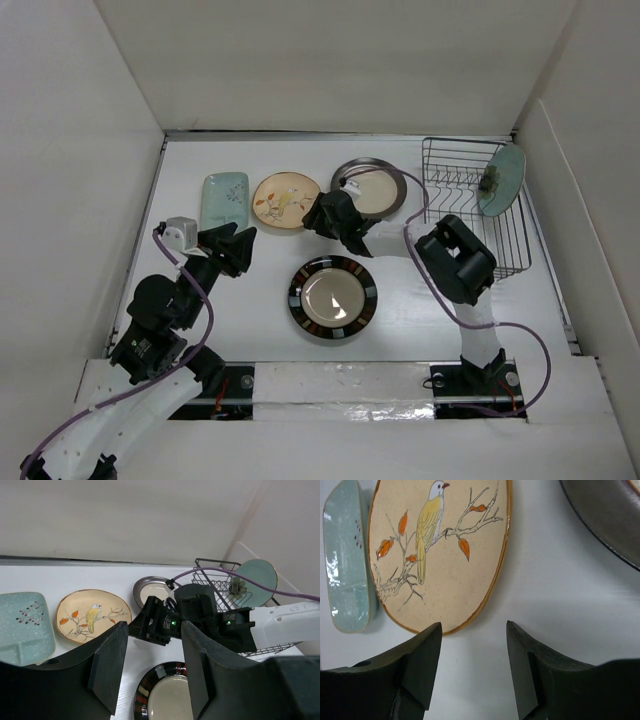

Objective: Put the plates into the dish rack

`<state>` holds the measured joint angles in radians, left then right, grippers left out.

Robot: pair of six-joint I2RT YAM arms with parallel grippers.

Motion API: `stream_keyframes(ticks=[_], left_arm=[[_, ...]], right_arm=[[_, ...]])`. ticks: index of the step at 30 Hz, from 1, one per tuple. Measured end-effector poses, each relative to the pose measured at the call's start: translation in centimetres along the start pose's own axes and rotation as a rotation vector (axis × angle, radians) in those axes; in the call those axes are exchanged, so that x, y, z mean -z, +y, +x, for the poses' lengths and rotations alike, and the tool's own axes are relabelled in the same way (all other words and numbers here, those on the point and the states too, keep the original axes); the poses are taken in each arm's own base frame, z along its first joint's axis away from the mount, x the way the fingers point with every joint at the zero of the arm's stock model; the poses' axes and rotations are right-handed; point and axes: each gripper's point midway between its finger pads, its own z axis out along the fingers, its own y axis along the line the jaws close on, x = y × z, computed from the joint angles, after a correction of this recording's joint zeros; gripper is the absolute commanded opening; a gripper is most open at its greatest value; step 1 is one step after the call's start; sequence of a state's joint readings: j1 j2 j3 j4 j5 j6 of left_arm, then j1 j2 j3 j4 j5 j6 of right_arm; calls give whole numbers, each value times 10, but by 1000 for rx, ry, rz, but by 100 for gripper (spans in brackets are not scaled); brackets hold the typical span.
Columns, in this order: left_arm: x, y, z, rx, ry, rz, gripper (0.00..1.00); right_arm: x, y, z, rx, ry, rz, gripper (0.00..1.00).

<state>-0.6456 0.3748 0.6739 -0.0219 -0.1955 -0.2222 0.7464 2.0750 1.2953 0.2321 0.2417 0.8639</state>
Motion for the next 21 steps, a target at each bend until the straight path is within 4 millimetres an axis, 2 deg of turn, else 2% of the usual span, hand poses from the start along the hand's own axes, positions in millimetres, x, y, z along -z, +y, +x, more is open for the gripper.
stream_keyframes(ticks=[14,15,18,19,21], left_arm=[[2,1,-3,3,-13,-6,45],[2,1,-4,4,-15,-6,45],[2,2,-5,4,-19,-10,45],[3,2,-5,4,-20,-11,45],[3,3,-5,5,-22,-14,45]], right_arm=[[-44,6,-11,-296,-58,6,52],[-46,7,-12,-313,-60,2,50],[-49,4,-12,-356,-61,5,34],[-50,3,-11,-366,-61,8,22],[-52,0,-10,-385,-61,16,12]])
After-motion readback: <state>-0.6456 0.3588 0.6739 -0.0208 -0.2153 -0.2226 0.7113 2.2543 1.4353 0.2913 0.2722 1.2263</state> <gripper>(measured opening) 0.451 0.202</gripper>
